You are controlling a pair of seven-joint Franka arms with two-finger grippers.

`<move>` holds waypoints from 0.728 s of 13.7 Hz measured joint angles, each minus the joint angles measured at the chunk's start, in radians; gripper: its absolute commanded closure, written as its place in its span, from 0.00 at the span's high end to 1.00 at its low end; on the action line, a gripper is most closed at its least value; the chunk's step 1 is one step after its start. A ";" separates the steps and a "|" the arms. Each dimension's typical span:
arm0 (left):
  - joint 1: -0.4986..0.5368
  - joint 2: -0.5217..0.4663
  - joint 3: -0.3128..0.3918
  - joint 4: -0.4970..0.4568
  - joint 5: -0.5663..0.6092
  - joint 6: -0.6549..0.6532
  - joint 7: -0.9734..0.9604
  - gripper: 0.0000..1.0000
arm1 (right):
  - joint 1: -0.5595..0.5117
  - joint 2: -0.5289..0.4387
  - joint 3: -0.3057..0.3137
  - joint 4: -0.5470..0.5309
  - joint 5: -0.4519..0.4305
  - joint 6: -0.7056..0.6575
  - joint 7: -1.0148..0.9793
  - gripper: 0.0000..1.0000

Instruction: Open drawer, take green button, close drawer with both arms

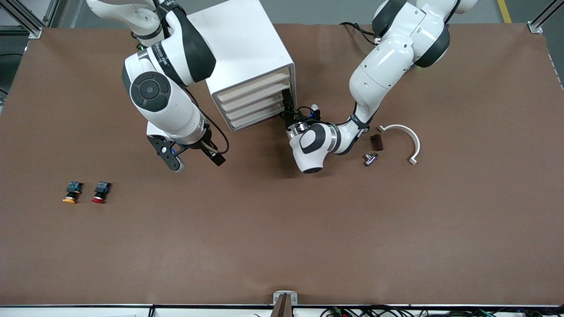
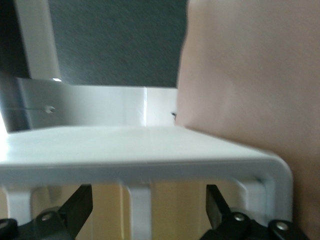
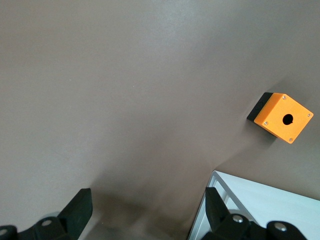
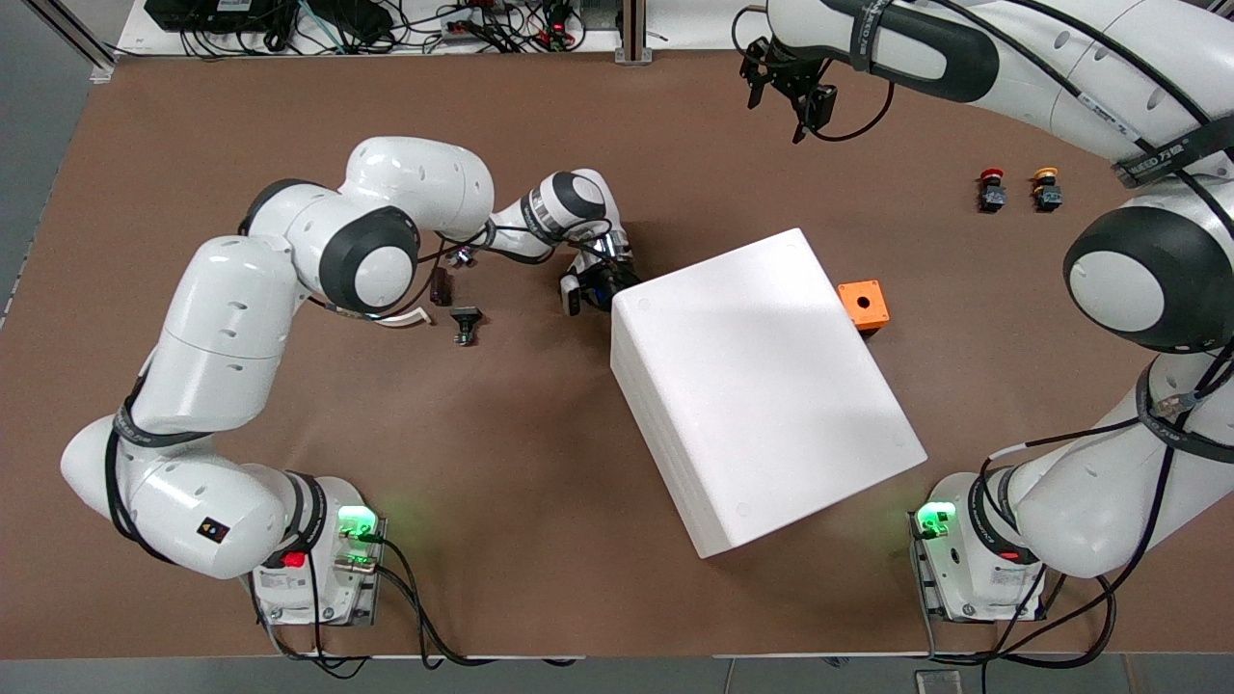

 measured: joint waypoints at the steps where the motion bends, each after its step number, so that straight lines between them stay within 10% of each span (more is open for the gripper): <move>1: 0.025 -0.004 0.007 0.032 0.000 0.019 0.001 1.00 | 0.001 0.000 0.000 0.000 0.000 0.000 0.000 1.00; 10: 0.054 -0.025 0.010 0.057 0.000 0.030 0.001 0.89 | 0.002 0.000 0.001 0.000 -0.001 -0.001 0.000 1.00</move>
